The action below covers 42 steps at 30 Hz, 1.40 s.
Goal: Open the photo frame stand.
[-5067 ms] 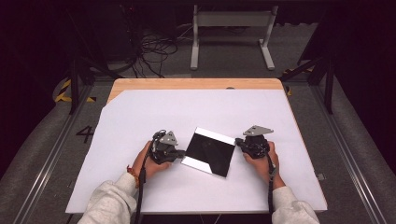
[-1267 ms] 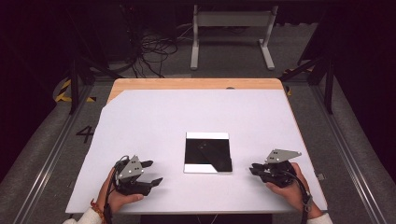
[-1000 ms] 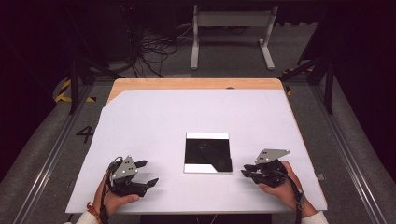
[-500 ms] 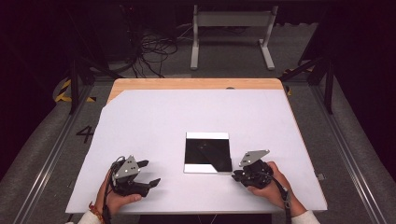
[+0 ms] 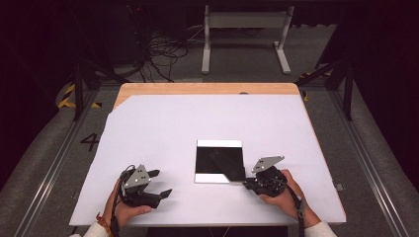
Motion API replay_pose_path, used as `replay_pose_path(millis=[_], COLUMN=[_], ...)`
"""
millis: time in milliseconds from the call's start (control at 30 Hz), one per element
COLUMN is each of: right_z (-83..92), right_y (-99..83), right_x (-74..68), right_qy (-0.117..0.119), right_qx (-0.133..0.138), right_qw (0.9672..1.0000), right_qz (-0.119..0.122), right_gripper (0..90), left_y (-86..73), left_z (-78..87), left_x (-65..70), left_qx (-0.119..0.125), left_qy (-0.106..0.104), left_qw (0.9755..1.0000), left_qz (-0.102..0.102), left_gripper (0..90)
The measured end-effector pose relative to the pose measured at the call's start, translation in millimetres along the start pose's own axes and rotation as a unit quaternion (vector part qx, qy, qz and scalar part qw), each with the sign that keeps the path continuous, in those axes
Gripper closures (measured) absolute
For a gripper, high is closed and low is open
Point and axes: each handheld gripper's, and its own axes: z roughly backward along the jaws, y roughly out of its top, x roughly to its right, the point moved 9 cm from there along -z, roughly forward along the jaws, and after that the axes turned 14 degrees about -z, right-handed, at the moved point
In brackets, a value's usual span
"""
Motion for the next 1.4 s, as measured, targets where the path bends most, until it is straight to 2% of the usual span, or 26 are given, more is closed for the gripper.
replay_pose_path(millis=[233,300,333,433,467,500,600,767,833,933,1067,1233,1267,1300,1333,1400], right_z=[-2.7,-2.8,-2.8,-1.1,-1.1,-0.6,1.4,0.7,-0.8,-5.6,-12.0,-15.3,-16.5,-16.5,-19.2,-20.4], right_y=[3.0,5.3,5.3,11.0,11.0,12.0,16.0,19.9,24.4,28.6,32.5,34.7,35.9,35.9,37.5,39.7], right_x=[-2.3,-3.3,-3.3,-2.4,-2.4,-1.7,1.3,5.4,6.5,6.5,6.1,8.7,10.1,10.1,12.2,12.5], right_qy=[0.034,0.047,0.047,0.074,0.074,0.078,0.104,0.127,0.137,0.156,0.178,0.189,0.187,0.187,0.182,0.182], right_qx=[0.021,0.030,0.030,0.052,0.052,0.056,0.074,0.084,0.092,0.091,0.088,0.084,0.086,0.086,0.088,0.094], right_qw=[0.9984,0.9970,0.9970,0.9920,0.9920,0.9906,0.9840,0.9756,0.9705,0.9630,0.9549,0.9445,0.9406,0.9406,0.9369,0.9346], right_qz=[-0.039,-0.054,-0.054,-0.089,-0.089,-0.097,-0.125,-0.158,-0.176,-0.200,-0.221,-0.255,-0.270,-0.270,-0.285,-0.291], right_gripper=[66.7,63.0,63.0,58.4,58.4,57.1,54.1,53.7,53.3,52.4,51.2,54.4,55.8,55.8,56.8,57.3], left_y=[-1.3,-1.7,-1.7,-3.0,-3.0,-4.0,-4.6,-3.0,-2.0,-0.3,2.5,8.9,10.3,10.3,12.8,15.7], left_z=[0.1,0.1,0.1,-1.0,-1.0,-1.6,-2.3,-3.3,-4.0,-5.8,-11.4,-20.9,-22.5,-22.5,-25.5,-29.1], left_x=[-3.9,-4.2,-4.2,-5.1,-5.1,-5.6,-5.4,-3.3,-2.4,-1.1,3.2,8.4,9.1,9.1,9.8,9.6], left_qx=[-0.008,-0.008,-0.008,-0.016,-0.016,-0.022,-0.025,-0.024,-0.023,-0.021,-0.026,-0.029,-0.028,-0.028,-0.030,-0.028], left_qy=[0.018,0.017,0.017,0.020,0.020,0.025,0.026,0.020,0.017,0.011,-0.001,-0.015,-0.017,-0.017,-0.020,-0.023], left_qw=[0.9998,0.9998,0.9998,0.9997,0.9997,0.9994,0.9993,0.9995,0.9996,0.9997,0.9997,0.9994,0.9993,0.9993,0.9992,0.9992], left_qz=[0.005,0.007,0.007,0.004,0.004,0.005,0.010,0.005,0.004,0.001,-0.002,-0.013,-0.015,-0.015,-0.018,-0.018], left_gripper=[21.7,21.6,21.6,21.3,21.4,21.4,21.4,21.3,21.1,20.6,20.0,18.8,18.1,17.9,17.5,16.9])
